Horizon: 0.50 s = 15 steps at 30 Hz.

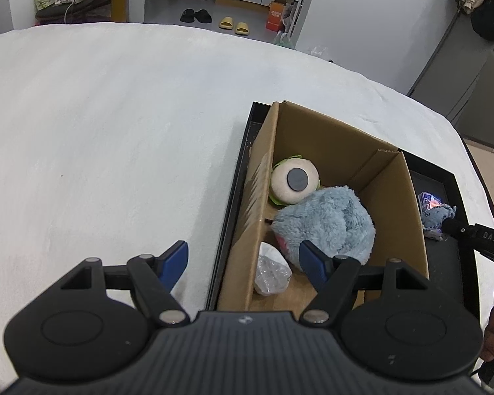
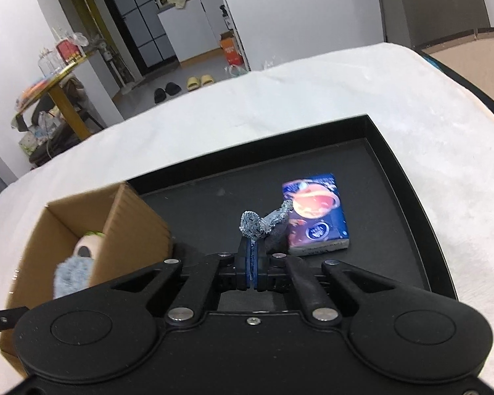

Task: Organize soft objects
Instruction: 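Grasp the knitted plush with the right tool and drop it into the box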

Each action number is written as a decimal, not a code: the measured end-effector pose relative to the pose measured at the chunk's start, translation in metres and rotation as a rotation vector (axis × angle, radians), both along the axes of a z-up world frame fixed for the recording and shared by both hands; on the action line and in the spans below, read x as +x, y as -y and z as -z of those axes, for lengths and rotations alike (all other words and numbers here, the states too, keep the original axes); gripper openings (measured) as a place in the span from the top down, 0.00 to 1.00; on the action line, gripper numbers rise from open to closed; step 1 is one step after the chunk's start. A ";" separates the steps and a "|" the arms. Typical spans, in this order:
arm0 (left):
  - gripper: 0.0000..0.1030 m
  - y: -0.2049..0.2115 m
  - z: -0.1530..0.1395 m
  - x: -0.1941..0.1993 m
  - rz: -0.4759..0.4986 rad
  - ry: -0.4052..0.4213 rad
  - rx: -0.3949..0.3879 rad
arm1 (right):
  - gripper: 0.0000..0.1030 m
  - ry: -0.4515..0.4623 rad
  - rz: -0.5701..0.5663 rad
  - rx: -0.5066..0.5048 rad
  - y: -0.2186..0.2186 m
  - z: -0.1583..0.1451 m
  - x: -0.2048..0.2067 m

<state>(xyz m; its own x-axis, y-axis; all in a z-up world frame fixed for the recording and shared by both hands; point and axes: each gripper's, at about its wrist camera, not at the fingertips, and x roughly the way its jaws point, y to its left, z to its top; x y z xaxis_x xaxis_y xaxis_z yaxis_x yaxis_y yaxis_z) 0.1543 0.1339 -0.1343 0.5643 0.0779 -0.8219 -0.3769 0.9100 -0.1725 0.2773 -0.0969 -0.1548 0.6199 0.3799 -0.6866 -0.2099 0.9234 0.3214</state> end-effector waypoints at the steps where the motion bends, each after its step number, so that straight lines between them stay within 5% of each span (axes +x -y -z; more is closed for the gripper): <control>1: 0.29 -0.001 0.000 0.000 -0.004 0.000 -0.005 | 0.99 0.005 -0.005 0.000 -0.001 -0.003 0.000; 15: 0.30 -0.005 -0.006 -0.009 -0.013 0.019 -0.016 | 0.99 0.072 -0.100 0.081 -0.032 -0.051 -0.010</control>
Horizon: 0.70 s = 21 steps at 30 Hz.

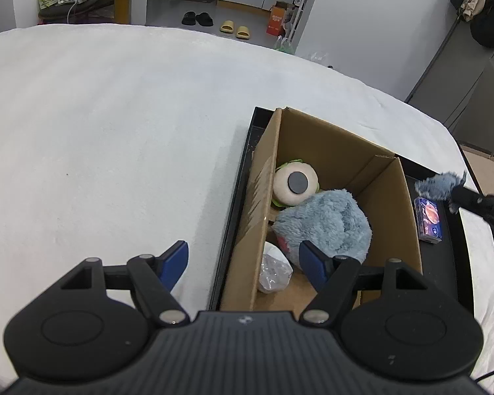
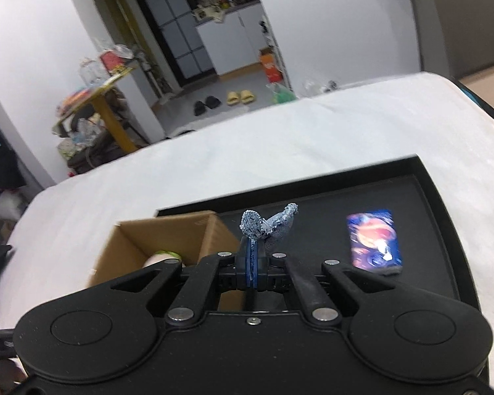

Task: Organize soft objects
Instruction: 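Grasp the knitted plush with the right tool and drop it into the box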

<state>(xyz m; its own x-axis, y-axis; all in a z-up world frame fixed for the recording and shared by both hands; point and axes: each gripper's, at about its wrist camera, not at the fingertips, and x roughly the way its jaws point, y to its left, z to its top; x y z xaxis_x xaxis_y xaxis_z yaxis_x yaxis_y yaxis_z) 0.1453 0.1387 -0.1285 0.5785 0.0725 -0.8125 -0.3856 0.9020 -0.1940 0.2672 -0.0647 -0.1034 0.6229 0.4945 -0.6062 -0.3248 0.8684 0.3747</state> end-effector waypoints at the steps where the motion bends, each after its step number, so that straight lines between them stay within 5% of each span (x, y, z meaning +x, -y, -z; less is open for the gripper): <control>1: 0.30 0.001 0.000 0.000 0.000 0.002 -0.001 | 0.99 0.008 -0.008 0.003 -0.001 -0.003 -0.001; 12: 0.39 0.006 -0.001 -0.007 0.013 0.034 -0.008 | 0.99 0.000 -0.134 0.016 -0.024 -0.020 -0.016; 17: 0.71 0.006 0.002 -0.006 0.021 0.013 -0.020 | 0.99 -0.022 -0.197 0.003 -0.036 -0.018 -0.027; 21: 0.81 0.005 0.008 -0.005 0.016 -0.008 -0.045 | 0.98 -0.043 -0.240 0.006 -0.041 -0.017 -0.033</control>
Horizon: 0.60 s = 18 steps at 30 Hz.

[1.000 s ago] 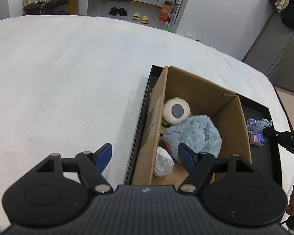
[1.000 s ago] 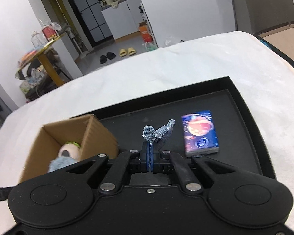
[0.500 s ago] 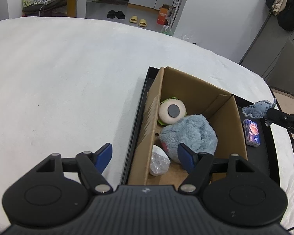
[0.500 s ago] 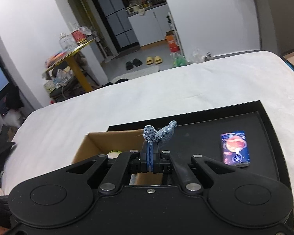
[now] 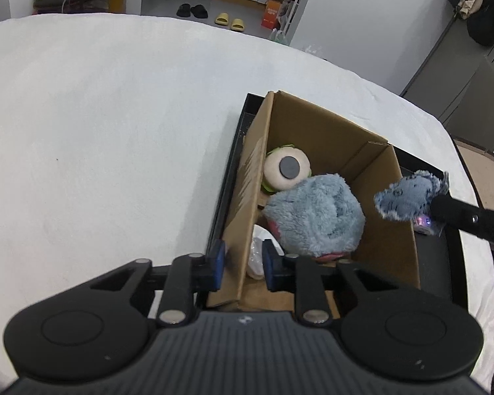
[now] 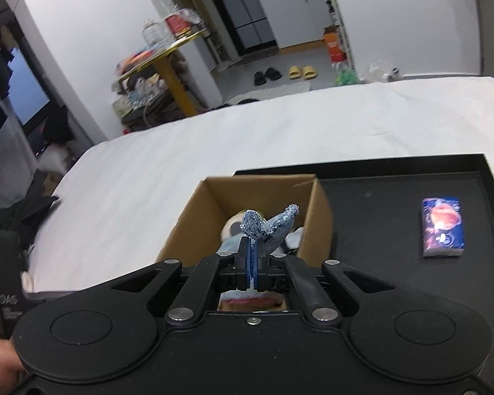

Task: Organize soft objects
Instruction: 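Grasp the knitted plush with the right tool and drop it into the box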

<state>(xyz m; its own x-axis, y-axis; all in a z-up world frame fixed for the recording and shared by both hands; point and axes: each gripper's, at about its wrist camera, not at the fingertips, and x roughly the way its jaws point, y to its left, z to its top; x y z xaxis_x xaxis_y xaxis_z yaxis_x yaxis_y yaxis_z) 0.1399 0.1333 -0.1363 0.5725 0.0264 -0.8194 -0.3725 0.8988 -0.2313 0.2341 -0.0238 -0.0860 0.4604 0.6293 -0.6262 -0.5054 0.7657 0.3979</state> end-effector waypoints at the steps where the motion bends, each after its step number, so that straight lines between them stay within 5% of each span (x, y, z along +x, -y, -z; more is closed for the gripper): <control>1: 0.85 0.000 0.000 0.000 -0.002 0.000 0.007 | 0.98 -0.003 -0.010 -0.003 -0.002 -0.001 -0.003; 12: 0.87 -0.001 -0.001 0.001 -0.015 -0.016 0.021 | 0.95 -0.076 -0.097 -0.045 -0.015 0.004 -0.018; 15: 0.87 -0.001 0.000 0.001 -0.022 -0.015 0.024 | 0.67 -0.110 -0.055 -0.059 -0.013 0.012 -0.016; 18: 0.87 0.001 -0.001 0.001 -0.024 -0.014 0.033 | 0.65 -0.090 -0.029 -0.054 -0.007 0.012 -0.015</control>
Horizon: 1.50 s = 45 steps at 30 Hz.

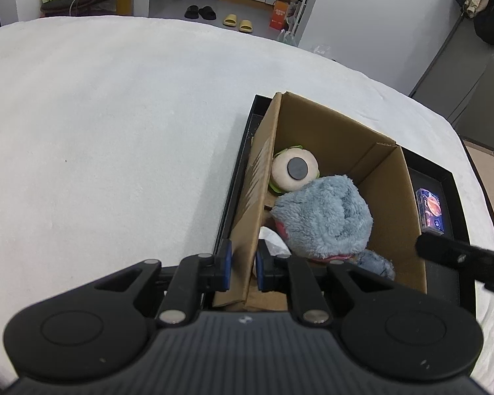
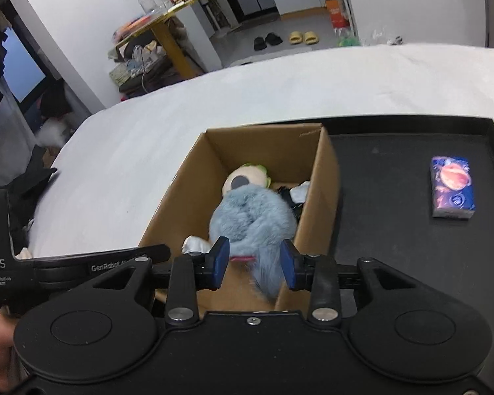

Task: Organize soft objects
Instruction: 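Grasp the knitted plush with the right tool and drop it into the box, then withdraw the right tool and move it to the blue tissue pack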

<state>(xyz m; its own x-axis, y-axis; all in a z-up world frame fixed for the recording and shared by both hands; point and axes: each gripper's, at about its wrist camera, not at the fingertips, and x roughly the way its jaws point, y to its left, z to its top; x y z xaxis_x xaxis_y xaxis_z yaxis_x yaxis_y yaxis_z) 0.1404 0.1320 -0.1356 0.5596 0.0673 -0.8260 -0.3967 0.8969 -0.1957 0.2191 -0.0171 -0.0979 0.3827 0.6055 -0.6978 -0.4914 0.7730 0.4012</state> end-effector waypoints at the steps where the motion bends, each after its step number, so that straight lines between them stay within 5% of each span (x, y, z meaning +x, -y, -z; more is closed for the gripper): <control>1: 0.87 0.001 0.000 0.000 0.000 0.000 0.004 | 0.65 0.006 0.004 0.010 0.003 -0.001 0.000; 16: 0.81 0.008 -0.011 0.002 0.007 0.000 0.043 | 0.59 0.034 0.064 0.020 0.035 0.001 0.010; 23: 0.50 0.014 -0.014 0.006 0.007 -0.004 0.070 | 0.55 0.044 0.120 0.024 0.062 0.023 0.023; 34: 0.36 0.026 -0.018 0.014 0.012 -0.005 0.133 | 0.45 0.058 0.244 0.029 0.112 0.061 0.046; 45: 0.33 0.035 -0.017 0.024 0.005 -0.007 0.156 | 0.19 0.100 0.283 0.003 0.128 0.078 0.054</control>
